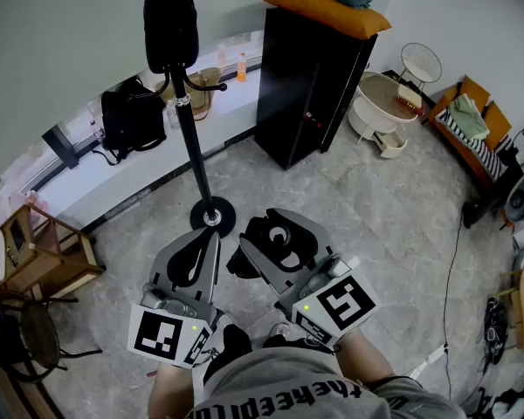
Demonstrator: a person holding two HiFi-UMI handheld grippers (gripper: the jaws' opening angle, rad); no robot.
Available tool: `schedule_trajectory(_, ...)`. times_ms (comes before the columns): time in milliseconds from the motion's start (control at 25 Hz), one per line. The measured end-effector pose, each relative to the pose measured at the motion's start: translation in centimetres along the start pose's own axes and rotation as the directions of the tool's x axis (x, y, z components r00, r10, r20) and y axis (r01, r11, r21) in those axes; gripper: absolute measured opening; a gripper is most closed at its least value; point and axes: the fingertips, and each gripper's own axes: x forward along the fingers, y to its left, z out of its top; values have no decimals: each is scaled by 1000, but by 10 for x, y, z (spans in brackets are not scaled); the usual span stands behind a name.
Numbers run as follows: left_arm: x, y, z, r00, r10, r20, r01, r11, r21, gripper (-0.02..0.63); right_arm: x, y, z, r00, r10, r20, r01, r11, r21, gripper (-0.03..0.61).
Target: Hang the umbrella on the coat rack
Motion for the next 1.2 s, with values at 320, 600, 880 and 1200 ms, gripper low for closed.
schedule_trajectory(320, -3, -19, -2, 1000, 0, -5, 0, 1000, 10, 15, -18, -2, -1, 1000, -1, 15, 1, 1000, 0, 216)
schedule_trajectory(600, -5, -19, -3, 1000, -10, -7, 10, 1000, 10, 15, -19, 0, -4, 1000, -15, 2, 15, 1000, 3, 216)
schedule_trajectory(880, -4, -2, -1, 1000, -26, 3, 26, 1000, 8, 15, -5, 4, -7, 999, -30, -20, 30, 1000, 7, 219)
schedule_trajectory(1200, -4, 36, 2, 998, -62, 16, 61, 998, 25, 15, 24, 5, -6, 994, -108, 19, 108, 994, 8, 219)
